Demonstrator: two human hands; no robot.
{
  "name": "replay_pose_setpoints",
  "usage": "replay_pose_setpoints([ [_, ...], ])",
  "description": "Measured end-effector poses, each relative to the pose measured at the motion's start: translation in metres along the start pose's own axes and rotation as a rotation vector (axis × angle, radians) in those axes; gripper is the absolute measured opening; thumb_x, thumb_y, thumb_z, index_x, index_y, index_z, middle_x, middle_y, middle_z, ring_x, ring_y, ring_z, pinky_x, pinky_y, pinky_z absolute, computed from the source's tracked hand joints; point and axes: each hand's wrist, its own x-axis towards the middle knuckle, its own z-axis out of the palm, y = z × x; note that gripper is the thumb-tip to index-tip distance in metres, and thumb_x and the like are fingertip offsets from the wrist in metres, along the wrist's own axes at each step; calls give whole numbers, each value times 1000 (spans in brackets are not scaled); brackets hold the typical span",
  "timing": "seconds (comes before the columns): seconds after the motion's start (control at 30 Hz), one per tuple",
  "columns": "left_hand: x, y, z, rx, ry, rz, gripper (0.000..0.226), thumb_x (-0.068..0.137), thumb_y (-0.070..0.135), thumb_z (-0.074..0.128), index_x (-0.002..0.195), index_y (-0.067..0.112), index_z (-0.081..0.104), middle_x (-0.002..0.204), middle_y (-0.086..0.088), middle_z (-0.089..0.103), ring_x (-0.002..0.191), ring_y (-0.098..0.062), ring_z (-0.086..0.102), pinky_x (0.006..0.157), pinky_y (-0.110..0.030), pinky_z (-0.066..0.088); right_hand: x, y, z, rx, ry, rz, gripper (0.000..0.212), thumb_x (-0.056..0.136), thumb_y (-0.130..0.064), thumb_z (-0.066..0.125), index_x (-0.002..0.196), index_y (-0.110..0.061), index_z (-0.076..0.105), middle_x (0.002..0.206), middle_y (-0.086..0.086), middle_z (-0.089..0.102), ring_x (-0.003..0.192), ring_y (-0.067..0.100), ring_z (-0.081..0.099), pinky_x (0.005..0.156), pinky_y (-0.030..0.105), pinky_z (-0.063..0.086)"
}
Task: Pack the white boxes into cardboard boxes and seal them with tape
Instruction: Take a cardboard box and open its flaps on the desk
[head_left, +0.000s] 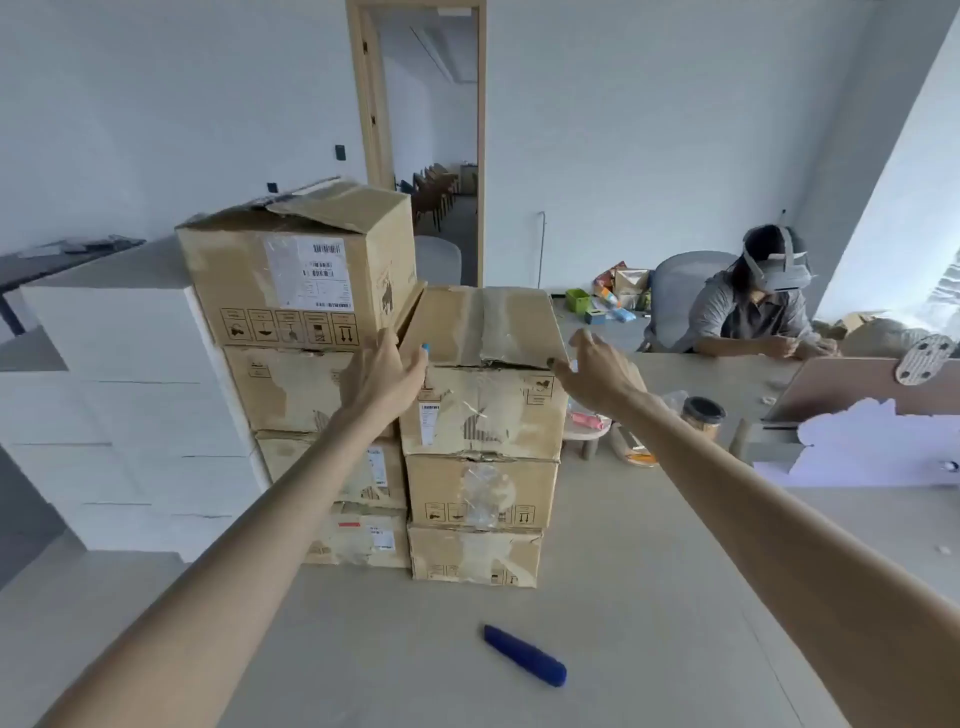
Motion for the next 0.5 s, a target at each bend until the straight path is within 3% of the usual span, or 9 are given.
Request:
replay_pose_setpoints([
  [0.13, 9, 8, 4, -27, -42, -258, 54, 99, 53, 43, 120, 4, 49, 105, -7, 57, 78, -18, 51, 56, -29, 33, 25, 4, 7, 264, -156, 174, 57, 96, -45, 51, 135, -6, 34, 129, 16, 50, 111, 33, 52, 74, 35, 38],
  [0.23, 24, -1, 15, -215, -137, -414, 69, 92, 64, 45, 120, 2, 50, 89, -3, 55, 82, -22, 55, 68, -32, 40, 44, 7, 22, 638, -271, 359, 74, 87, -58, 60, 133, -6, 36, 119, 10, 51, 104, 27, 51, 75, 34, 42],
  [0.27, 28, -3, 18, -287, -165, -438, 77, 86, 70, 47, 125, 3, 50, 92, -3, 56, 89, -24, 57, 76, -34, 44, 48, 8, 26, 755, -294, 394, 85, 77, -66, 65, 133, -7, 38, 121, 9, 54, 107, 26, 53, 83, 36, 45],
  [0.33, 32, -7, 26, -443, -206, -479, 80, 85, 67, 53, 140, 9, 44, 124, -7, 56, 116, -28, 53, 95, -40, 42, 60, 16, 45, 974, -309, 452, 106, 52, -74, 72, 132, -12, 43, 121, 8, 61, 108, 26, 60, 92, 42, 51],
  [0.4, 37, -8, 37, -562, -203, -509, 83, 88, 57, 61, 152, 14, 29, 154, -6, 35, 139, -28, 36, 111, -45, 33, 63, 15, 53, 1136, -288, 514, 106, 47, -65, 79, 132, -14, 43, 119, 9, 63, 103, 26, 65, 88, 45, 56],
  [0.43, 38, -8, 42, -633, -194, -524, 83, 88, 52, 64, 152, 16, 27, 156, -4, 32, 140, -26, 34, 112, -45, 30, 61, 12, 52, 1172, -272, 510, 96, 56, -55, 83, 133, -13, 42, 119, 9, 63, 100, 24, 65, 81, 41, 58],
  [0.5, 37, -6, 48, -755, -146, -539, 67, 88, 40, 69, 143, 17, 38, 144, -1, 44, 124, -20, 44, 99, -39, 34, 59, 11, 55, 1215, -239, 493, 71, 77, -29, 81, 133, -13, 40, 119, 9, 62, 95, 21, 65, 70, 34, 57],
])
